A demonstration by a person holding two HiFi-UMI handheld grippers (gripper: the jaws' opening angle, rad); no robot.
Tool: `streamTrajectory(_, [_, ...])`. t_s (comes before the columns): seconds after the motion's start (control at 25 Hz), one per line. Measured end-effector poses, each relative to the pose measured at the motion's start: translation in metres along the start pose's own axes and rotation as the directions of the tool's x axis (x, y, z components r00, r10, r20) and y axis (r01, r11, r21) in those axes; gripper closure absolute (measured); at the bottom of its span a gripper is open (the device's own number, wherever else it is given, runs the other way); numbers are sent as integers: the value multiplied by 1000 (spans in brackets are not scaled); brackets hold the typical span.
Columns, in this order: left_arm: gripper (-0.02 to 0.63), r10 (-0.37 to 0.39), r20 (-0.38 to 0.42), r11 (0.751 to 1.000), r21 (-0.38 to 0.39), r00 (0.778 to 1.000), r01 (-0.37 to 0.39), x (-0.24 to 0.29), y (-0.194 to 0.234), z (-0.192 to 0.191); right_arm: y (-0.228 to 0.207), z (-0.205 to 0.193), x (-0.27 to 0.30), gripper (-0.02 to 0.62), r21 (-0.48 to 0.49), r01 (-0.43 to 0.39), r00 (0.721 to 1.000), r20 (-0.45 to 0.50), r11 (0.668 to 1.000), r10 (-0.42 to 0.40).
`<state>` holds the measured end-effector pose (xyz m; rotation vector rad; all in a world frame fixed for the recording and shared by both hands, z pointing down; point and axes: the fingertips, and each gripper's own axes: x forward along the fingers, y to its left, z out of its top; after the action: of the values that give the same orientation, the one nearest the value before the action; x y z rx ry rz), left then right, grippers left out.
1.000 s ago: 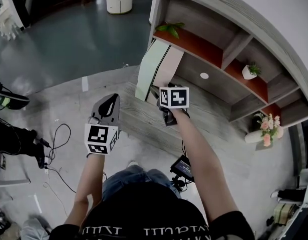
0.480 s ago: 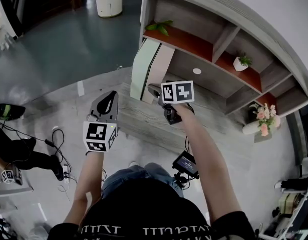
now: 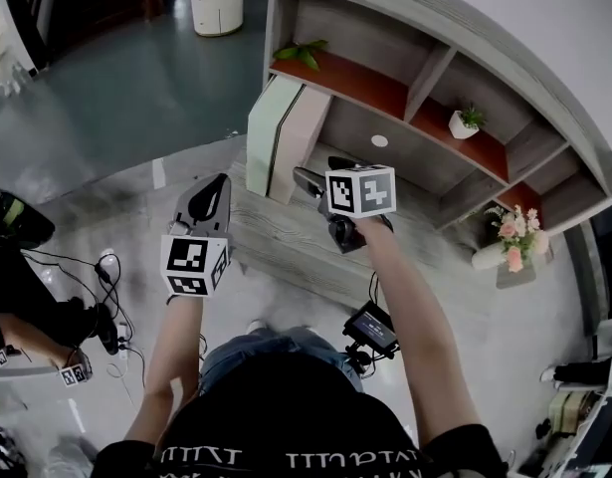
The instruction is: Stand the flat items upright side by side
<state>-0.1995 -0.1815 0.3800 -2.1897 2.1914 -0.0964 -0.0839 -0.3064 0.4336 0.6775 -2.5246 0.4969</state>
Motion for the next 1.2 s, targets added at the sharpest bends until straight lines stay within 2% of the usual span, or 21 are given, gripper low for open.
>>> streamTrajectory(0.08, [592, 8, 5, 1000, -2, 1000, -8, 2, -8, 5, 2, 1, -11, 233, -13, -41, 999, 16, 999, 41])
streamTrajectory(0.2, [592, 16, 10, 1000, -3, 1000, -16, 5, -20, 11, -5, 4, -34, 258, -66, -42, 998, 47, 997, 45])
streamTrajectory(0.28, [592, 22, 15, 1000, 0, 1000, -22, 7, -27, 16, -13, 9, -50, 346, -92, -23, 996, 83, 996, 31])
streamTrajectory(0.68, [592, 59, 44, 998, 28, 997, -60, 12, -46, 40, -40, 32, -125, 552, -145, 12, 973, 232, 989, 22])
streamTrajectory(0.8, [592, 61, 49, 997, 44, 997, -63, 15, -50, 46, -40, 37, -142, 578, -153, -15, 962, 266, 988, 56])
streamTrajectory(0.96, [592, 70, 67, 996, 51, 995, -73, 20, -53, 57, -39, 41, -160, 580, -159, -40, 948, 306, 986, 88])
streamTrajectory(1.08, [592, 71, 89, 995, 57, 994, -76, 18, -56, 69, -35, 42, -177, 580, -192, -14, 938, 339, 981, 80])
streamTrajectory(1.2, [592, 72, 127, 994, 68, 989, -81, 18, -56, 82, -36, 47, -195, 580, -172, 25, 905, 423, 985, 51])
